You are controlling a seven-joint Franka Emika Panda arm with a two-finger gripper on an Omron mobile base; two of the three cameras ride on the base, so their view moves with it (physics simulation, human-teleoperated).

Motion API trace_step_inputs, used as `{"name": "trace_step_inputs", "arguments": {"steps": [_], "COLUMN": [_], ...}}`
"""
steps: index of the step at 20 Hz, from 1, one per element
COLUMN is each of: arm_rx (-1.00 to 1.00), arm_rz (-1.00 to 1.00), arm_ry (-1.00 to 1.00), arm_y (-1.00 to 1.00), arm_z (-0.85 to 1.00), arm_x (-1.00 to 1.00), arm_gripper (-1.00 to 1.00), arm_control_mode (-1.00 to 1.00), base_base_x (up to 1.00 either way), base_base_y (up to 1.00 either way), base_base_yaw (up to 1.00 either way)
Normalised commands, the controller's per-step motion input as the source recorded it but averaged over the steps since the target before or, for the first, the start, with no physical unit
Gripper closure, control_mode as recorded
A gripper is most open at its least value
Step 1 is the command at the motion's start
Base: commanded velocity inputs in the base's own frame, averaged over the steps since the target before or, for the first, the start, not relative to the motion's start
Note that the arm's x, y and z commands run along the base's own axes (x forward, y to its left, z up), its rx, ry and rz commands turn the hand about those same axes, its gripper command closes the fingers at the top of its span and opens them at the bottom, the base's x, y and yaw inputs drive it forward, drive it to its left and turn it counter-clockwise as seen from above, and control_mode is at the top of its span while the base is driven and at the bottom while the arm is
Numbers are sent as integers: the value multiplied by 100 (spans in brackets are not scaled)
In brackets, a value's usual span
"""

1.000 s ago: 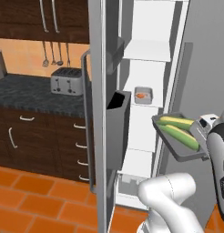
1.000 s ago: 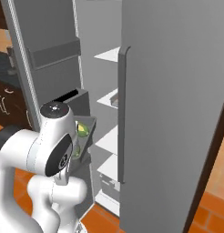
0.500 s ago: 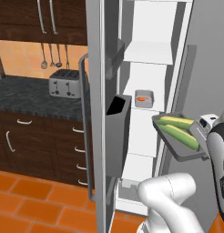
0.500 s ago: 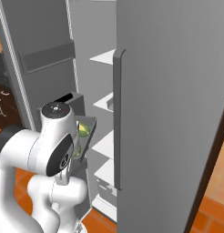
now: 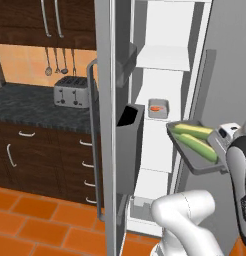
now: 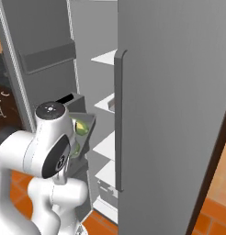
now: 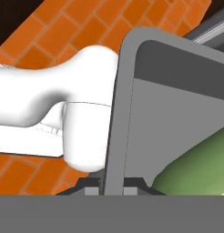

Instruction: Take the meat container that has the shrimp and place it on the second highest rack of the freezer. Then take the vegetable container that has the corns and place it on the highest rack of the freezer.

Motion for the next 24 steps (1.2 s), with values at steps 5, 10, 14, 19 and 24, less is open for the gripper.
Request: {"name": "trace_step_inputs", "arguments": {"steps": [5, 10, 14, 19, 24], "arm_rx": [0, 0, 1, 1, -1], "arm_rz": [-2, -14, -33, -21, -1], "arm_ry": [-3, 0, -3, -16, -18], "arm_y": [9, 9, 38, 35, -1], "arm_z": [60, 81, 44, 33, 15], "arm_x": [1, 11, 51, 32, 55], "arm_gripper": [100, 100, 100, 100, 100], "arm_control_mode": [-100, -100, -100, -100, -100], "base_base_x": [0, 0, 0, 0, 0], "base_base_y": [0, 0, 0, 0, 0], "base_base_yaw": [0, 0, 0, 0, 0]}}
